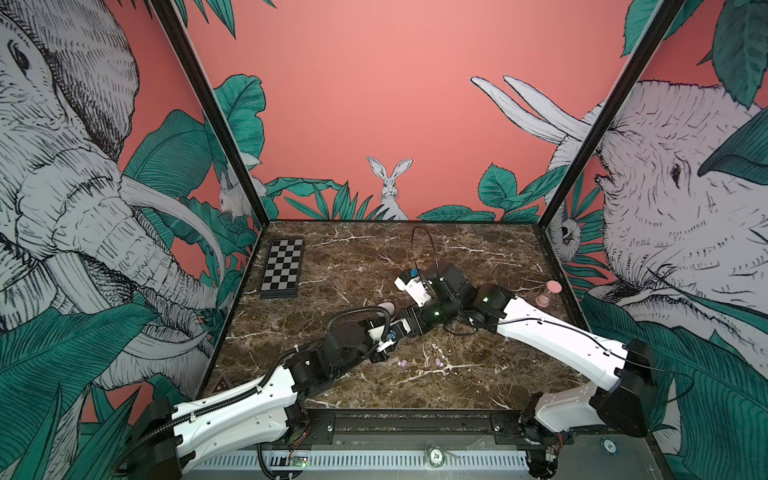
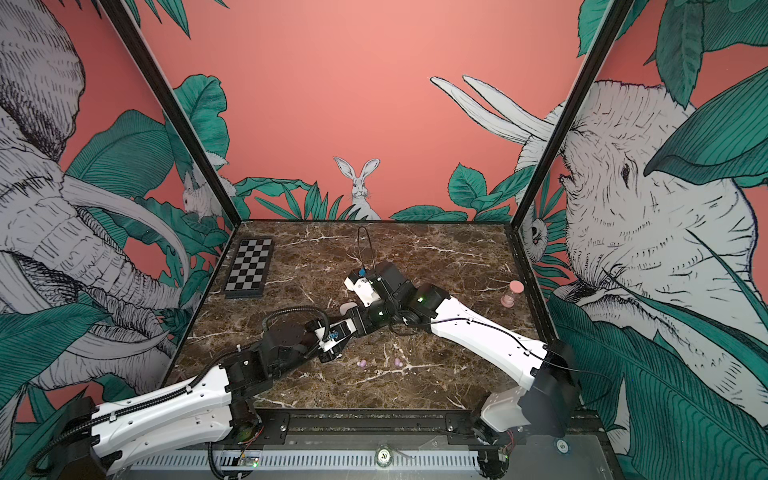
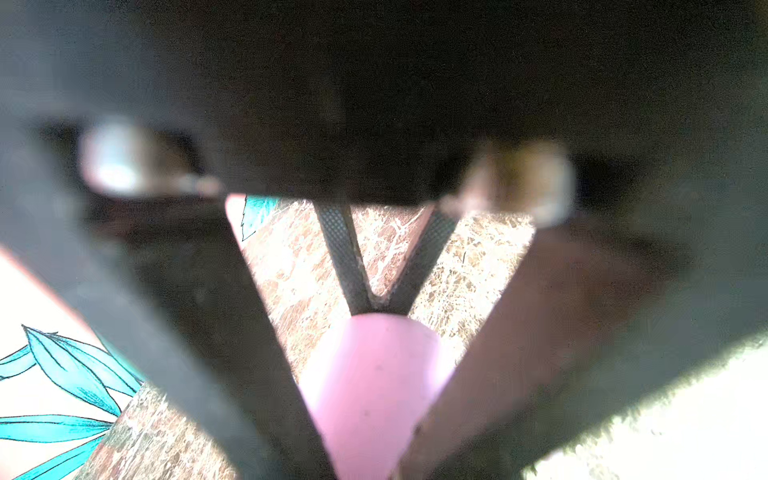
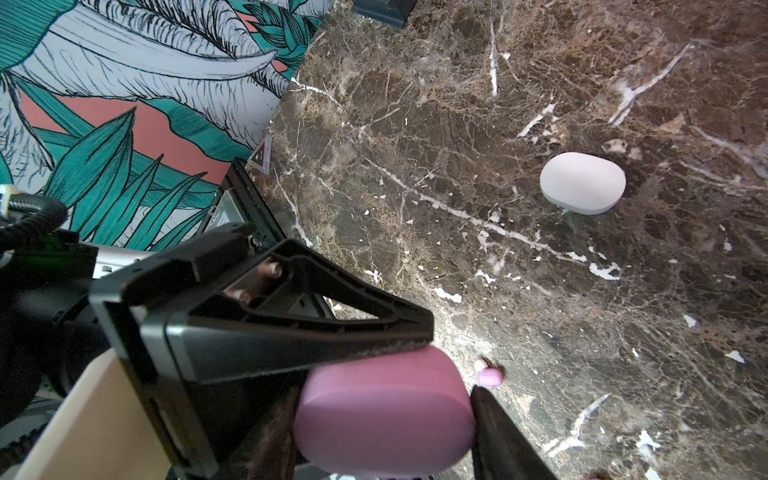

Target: Insert the wireless bluetooth earbuds into the charging case

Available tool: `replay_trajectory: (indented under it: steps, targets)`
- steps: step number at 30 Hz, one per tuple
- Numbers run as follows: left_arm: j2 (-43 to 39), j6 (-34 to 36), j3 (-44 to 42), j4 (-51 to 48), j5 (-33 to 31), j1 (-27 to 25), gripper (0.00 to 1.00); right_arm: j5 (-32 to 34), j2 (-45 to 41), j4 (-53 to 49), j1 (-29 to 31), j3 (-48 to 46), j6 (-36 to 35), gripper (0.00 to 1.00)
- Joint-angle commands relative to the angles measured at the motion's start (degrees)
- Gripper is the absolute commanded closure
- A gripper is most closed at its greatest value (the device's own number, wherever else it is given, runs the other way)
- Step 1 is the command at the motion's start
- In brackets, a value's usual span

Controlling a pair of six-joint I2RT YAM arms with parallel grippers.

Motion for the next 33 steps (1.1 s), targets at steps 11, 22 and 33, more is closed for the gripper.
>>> replay_trajectory:
  steps: [11,22,33]
  targets:
    - [-0.57,1.37,0.01,0.12,-1.71,0.26,1.00,-2.10,-0.84,1.87,0.90,0.06,0.53,0.87]
    - [-1.68,0.12,0.28,-1.07,-3.79,0.26,1.00,-1.75,-2.36,2.32,0.95,0.13,0.89,0.10]
    - [-5.68,-4.11,2.37,-10.88,3.77,0.36,1.00,1.84,-9.98,-0.01,-0.95,1.65,-2.18,0.02]
